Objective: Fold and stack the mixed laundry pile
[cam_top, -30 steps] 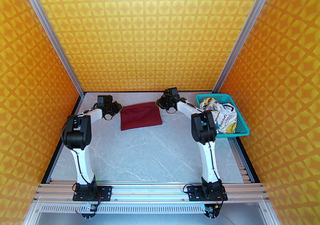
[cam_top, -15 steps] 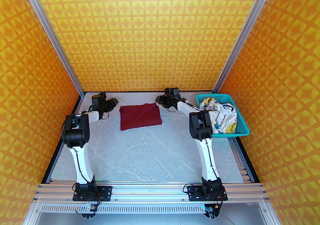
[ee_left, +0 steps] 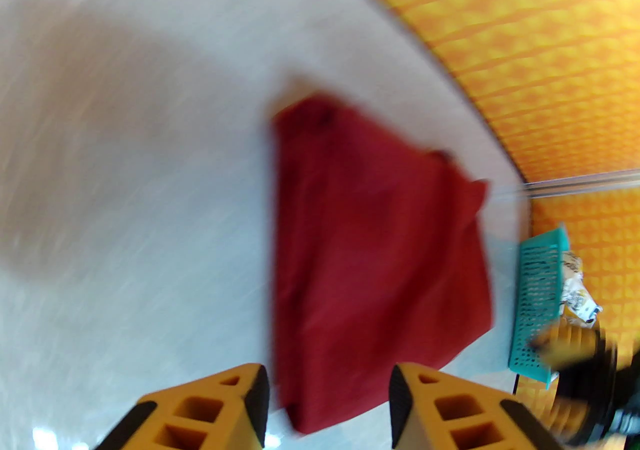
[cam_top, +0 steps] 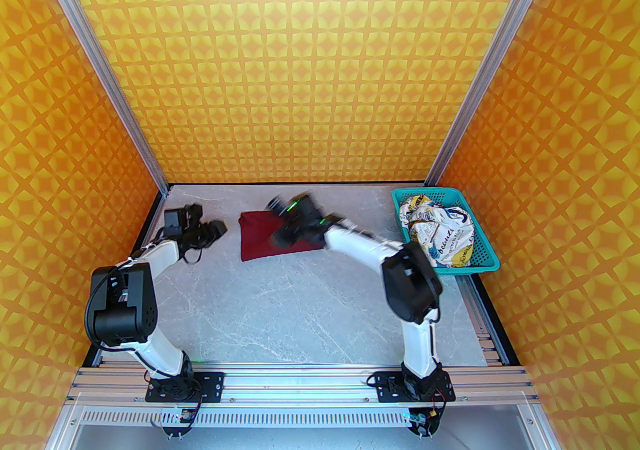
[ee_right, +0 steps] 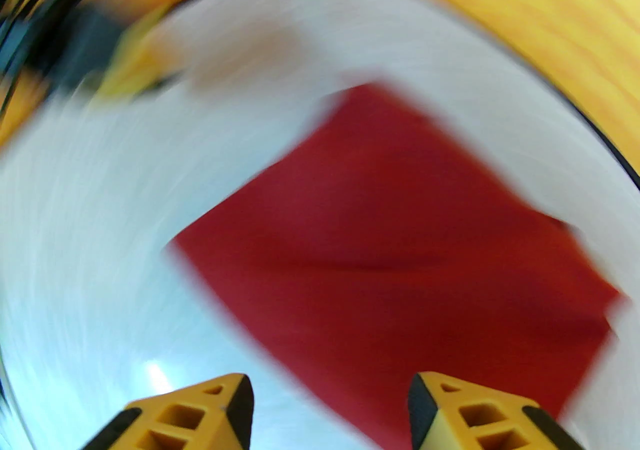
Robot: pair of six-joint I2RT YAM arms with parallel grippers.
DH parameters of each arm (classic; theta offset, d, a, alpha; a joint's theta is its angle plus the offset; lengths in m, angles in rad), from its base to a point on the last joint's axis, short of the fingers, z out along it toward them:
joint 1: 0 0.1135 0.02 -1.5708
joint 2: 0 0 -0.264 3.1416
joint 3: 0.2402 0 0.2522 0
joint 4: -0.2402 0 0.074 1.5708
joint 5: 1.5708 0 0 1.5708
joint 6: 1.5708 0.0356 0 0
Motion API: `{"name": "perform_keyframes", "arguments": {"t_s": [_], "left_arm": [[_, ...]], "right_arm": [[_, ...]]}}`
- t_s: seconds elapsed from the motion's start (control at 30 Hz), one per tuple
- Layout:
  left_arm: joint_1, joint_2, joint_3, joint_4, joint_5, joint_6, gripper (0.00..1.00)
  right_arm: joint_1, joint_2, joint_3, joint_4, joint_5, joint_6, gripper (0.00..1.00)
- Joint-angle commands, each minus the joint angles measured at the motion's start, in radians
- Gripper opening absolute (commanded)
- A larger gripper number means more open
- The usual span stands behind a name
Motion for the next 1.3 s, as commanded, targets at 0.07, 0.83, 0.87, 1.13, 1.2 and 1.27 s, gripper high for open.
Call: {"name": "perform_keyframes", "arguments": {"t_s": [0.07, 0.83, 0.87, 1.13, 1.2, 1.27], "left_arm": [[0.049, -0.033, -0.032, 0.003, 0.055, 0.01, 0.45], [0.097, -0.003, -0.059, 0.04, 0.075, -0.045, 0.46], [0.097, -0.002, -0.057, 0.039, 0.075, -0.046, 0.47], [0.08, -0.012, -0.12, 0.117, 0.086, -0.152, 0.54], [0.058, -0.014, -0.15, 0.167, 0.086, -0.206, 0.59], [0.032, -0.015, -0.179, 0.231, 0.086, -0.262, 0.61]], "right_arm": [[0.037, 0.117, 0.089, 0.02, -0.013, -0.305, 0.56], [0.126, 0.468, 0.487, -0.173, 0.127, -0.512, 0.43], [0.126, 0.476, 0.495, -0.176, 0.138, -0.515, 0.41], [0.124, 0.436, 0.468, -0.048, 0.136, -0.42, 0.0], [0.118, 0.38, 0.394, 0.036, 0.093, -0.385, 0.0], [0.107, 0.321, 0.308, 0.128, 0.042, -0.35, 0.0]]}}
